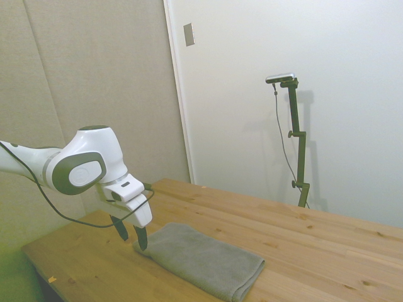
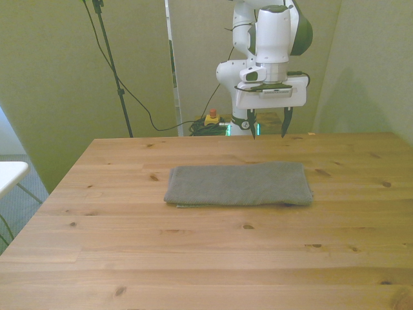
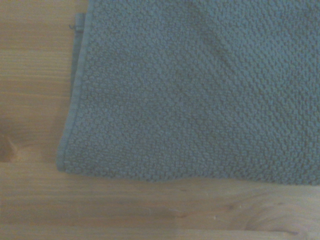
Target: Fold the towel
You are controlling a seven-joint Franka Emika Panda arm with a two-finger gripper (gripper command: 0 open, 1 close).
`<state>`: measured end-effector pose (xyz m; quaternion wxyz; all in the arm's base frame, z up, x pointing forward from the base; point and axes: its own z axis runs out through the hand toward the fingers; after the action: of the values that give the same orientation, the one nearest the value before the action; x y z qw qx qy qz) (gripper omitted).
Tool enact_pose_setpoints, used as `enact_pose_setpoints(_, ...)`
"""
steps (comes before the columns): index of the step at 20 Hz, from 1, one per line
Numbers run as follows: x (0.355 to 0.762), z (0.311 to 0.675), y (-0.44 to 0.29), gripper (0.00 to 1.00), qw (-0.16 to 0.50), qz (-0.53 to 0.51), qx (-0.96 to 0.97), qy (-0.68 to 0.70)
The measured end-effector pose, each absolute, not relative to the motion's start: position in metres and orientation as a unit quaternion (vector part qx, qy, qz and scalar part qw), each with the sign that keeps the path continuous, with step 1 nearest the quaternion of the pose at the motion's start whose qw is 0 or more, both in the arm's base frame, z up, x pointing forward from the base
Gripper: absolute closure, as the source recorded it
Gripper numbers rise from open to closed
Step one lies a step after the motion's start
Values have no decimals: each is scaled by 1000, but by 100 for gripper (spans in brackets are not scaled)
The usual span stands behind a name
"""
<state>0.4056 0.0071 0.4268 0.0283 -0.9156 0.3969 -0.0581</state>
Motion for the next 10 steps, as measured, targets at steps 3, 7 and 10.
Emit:
enact_pose_setpoints(3,409,430,6,0,29,-61,-916,395)
enact_pose_setpoints(7,428,442,16,0,27,-75,-911,404)
enact_pose_setpoints(10,455,441,42,0,11,-86,-910,406)
